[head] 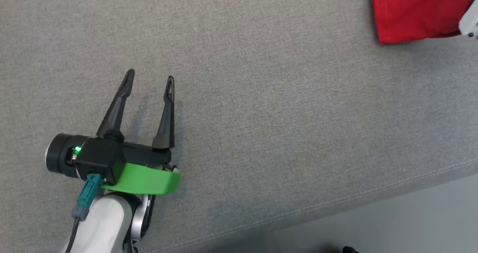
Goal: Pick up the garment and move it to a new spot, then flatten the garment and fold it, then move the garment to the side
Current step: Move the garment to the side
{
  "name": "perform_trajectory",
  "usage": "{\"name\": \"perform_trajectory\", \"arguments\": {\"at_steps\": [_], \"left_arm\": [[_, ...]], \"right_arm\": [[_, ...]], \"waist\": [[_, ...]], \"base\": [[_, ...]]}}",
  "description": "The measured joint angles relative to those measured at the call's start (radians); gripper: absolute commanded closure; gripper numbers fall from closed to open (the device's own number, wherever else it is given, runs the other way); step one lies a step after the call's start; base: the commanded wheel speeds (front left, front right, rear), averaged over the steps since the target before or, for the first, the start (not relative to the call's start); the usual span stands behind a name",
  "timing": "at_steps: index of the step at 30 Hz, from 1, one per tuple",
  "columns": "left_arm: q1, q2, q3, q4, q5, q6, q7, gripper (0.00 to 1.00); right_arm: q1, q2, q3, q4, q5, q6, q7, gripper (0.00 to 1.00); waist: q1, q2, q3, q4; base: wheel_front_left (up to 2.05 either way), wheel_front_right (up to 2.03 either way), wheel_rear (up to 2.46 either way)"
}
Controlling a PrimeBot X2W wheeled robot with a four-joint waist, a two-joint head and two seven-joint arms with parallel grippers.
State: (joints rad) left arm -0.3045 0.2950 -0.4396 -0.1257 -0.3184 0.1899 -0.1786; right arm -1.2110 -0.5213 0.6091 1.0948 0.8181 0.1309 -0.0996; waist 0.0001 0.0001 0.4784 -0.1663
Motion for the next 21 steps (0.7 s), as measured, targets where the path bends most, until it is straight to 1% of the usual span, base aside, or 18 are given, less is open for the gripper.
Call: {"name": "perform_trajectory", "arguments": {"at_steps": [4,11,15,16,17,18,19,20,21], "left_arm": [[-0.005,0.021,0.005,-0.054,0.014,0.010,0.028,0.00],[-0.020,0.041,-0.008,-0.127,0.041,0.021,0.070,0.00],[-0.025,0.055,-0.012,-0.158,0.057,0.026,0.093,0.00],[-0.025,0.058,-0.012,-0.161,0.058,0.026,0.096,0.00],[-0.025,0.060,-0.012,-0.164,0.059,0.029,0.098,0.00],[-0.026,0.061,-0.013,-0.166,0.060,0.031,0.099,0.00],[-0.027,0.062,-0.013,-0.168,0.061,0.031,0.100,0.00],[-0.028,0.062,-0.014,-0.170,0.061,0.032,0.103,0.00],[-0.029,0.063,-0.014,-0.172,0.063,0.032,0.104,0.00]], "right_arm": [[-0.044,-0.037,0.015,0.023,-0.027,0.000,-0.028,1.00],[-0.120,-0.064,0.050,0.076,-0.087,0.000,-0.058,1.00],[-0.173,-0.073,0.052,0.134,-0.125,0.000,-0.099,1.00],[-0.179,-0.076,0.052,0.150,-0.142,0.000,-0.109,0.95],[-0.188,-0.081,0.050,0.162,-0.155,0.000,-0.117,0.67],[-0.193,-0.083,0.048,0.170,-0.163,0.000,-0.121,0.36],[-0.194,-0.086,0.043,0.177,-0.172,0.000,-0.127,0.36],[-0.195,-0.088,0.037,0.183,-0.184,0.000,-0.135,0.00],[-0.196,-0.092,0.034,0.187,-0.203,0.000,-0.140,0.00]], "waist": [[0.0000,0.0000,0.038,0.012],[0.0001,0.0000,0.102,0.026],[0.0000,0.0000,0.139,0.032],[0.0000,0.0000,0.145,0.033],[0.0000,0.0000,0.152,0.033],[0.0000,0.0000,0.157,0.034],[0.0000,-0.0001,0.161,0.035],[0.0000,0.0000,0.165,0.036],[0.0000,0.0000,0.168,0.037]], "base": [[0.00,0.00,0.00],[0.00,0.00,0.00],[0.00,0.00,0.00],[0.00,0.00,0.00],[0.00,0.00,0.00],[0.00,0.00,0.00],[0.00,0.00,0.00],[0.00,0.00,0.00],[0.00,0.00,0.00]]}}
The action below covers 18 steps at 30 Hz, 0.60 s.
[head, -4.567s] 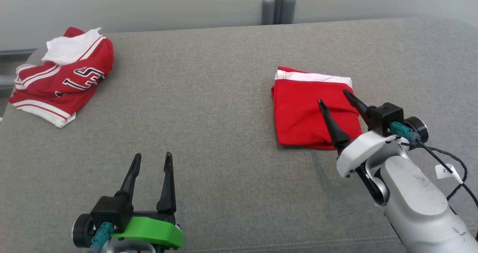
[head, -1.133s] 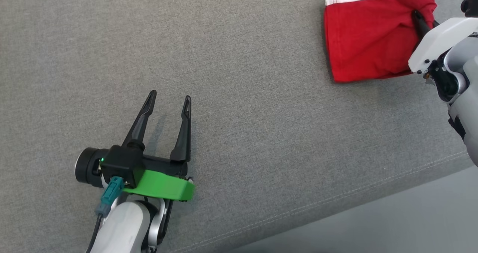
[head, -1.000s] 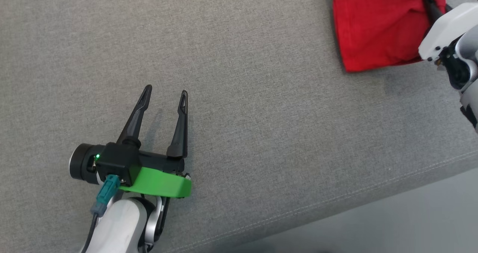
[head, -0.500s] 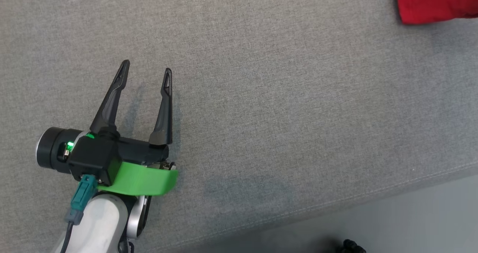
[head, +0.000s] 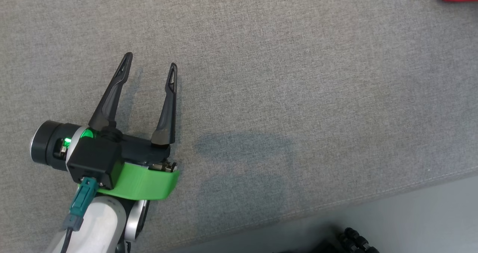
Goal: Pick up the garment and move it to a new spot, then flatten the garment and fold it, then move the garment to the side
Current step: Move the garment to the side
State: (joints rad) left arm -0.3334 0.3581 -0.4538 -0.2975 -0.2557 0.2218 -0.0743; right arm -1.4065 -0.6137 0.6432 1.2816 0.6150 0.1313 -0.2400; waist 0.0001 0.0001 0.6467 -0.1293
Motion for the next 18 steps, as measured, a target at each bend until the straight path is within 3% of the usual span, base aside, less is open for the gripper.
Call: {"name": "perform_trajectory", "arguments": {"at_steps": [8,18], "left_arm": [[-0.007,0.008,0.002,-0.009,0.002,0.005,0.008,0.00],[-0.009,0.005,0.004,0.017,-0.012,0.007,-0.005,0.00]], "right_arm": [[0.003,-0.021,-0.052,0.006,-0.147,0.000,-0.019,0.00],[0.029,0.034,-0.154,-0.014,-0.269,0.000,-0.023,0.00]], "waist": [[0.0000,0.0000,0.013,-0.001],[0.0000,0.0000,-0.017,-0.008]], "base": [[0.00,0.00,0.00],[0.00,0.00,0.00]]}}
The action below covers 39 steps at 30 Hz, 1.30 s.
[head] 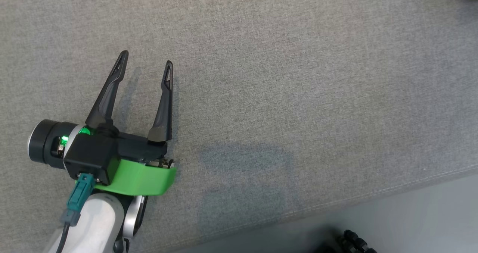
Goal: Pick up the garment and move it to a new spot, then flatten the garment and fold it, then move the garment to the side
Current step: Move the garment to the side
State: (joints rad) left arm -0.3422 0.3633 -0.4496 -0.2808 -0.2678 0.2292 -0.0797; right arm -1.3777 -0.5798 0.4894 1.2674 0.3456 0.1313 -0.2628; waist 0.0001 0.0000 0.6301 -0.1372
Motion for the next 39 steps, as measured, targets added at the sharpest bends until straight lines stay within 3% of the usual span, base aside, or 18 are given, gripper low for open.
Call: {"name": "perform_trajectory", "arguments": {"at_steps": [11,20,39], "left_arm": [[0.004,-0.037,0.034,0.100,-0.079,-0.002,-0.066,0.00],[0.047,-0.077,0.102,0.268,-0.172,-0.007,-0.150,0.00],[0.248,-0.049,0.205,0.395,-0.207,-0.030,-0.179,0.00]], "right_arm": [[0.067,0.079,-0.075,-0.144,-0.049,0.000,0.000,0.00],[0.282,0.162,-0.204,-0.316,0.001,0.000,0.000,0.00],[0.808,0.465,-0.389,-0.728,-0.110,0.000,0.000,0.00]], "waist": [[-0.0001,0.0000,-0.106,-0.003],[-0.0001,0.0000,-0.248,0.016],[-0.0002,0.0000,-0.501,0.054]], "base": [[0.00,0.00,0.00],[0.00,0.00,0.00],[0.00,0.00,0.00]]}}
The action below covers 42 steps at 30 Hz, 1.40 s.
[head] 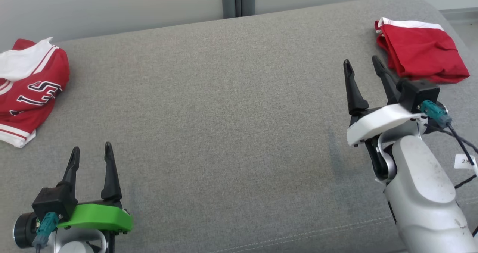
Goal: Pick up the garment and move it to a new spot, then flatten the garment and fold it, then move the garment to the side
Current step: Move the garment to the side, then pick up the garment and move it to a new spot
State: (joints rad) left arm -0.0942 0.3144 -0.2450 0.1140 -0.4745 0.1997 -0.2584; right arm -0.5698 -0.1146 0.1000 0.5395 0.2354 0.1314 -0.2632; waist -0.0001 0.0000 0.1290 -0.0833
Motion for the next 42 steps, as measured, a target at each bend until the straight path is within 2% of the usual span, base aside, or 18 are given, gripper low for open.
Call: {"name": "perform_trajectory", "arguments": {"at_steps": [11,26,42], "left_arm": [[0.112,-0.011,0.015,0.009,-0.009,-0.008,-0.003,0.00],[0.192,-0.023,0.010,-0.022,0.010,-0.012,-0.003,0.00],[0.209,-0.038,0.014,-0.012,0.023,-0.029,-0.003,0.00]], "right_arm": [[0.224,0.062,-0.027,-0.128,-0.056,0.000,0.005,0.00],[0.452,0.065,-0.001,-0.282,-0.006,0.000,0.064,0.00],[0.486,0.065,0.001,-0.303,0.008,0.000,0.074,0.00]], "waist": [[0.0000,0.0000,-0.079,0.020],[0.0000,0.0000,-0.149,0.053],[0.0001,0.0000,-0.166,0.060]], "base": [[0.00,0.00,0.00],[0.00,0.00,0.00],[0.00,0.00,0.00]]}}
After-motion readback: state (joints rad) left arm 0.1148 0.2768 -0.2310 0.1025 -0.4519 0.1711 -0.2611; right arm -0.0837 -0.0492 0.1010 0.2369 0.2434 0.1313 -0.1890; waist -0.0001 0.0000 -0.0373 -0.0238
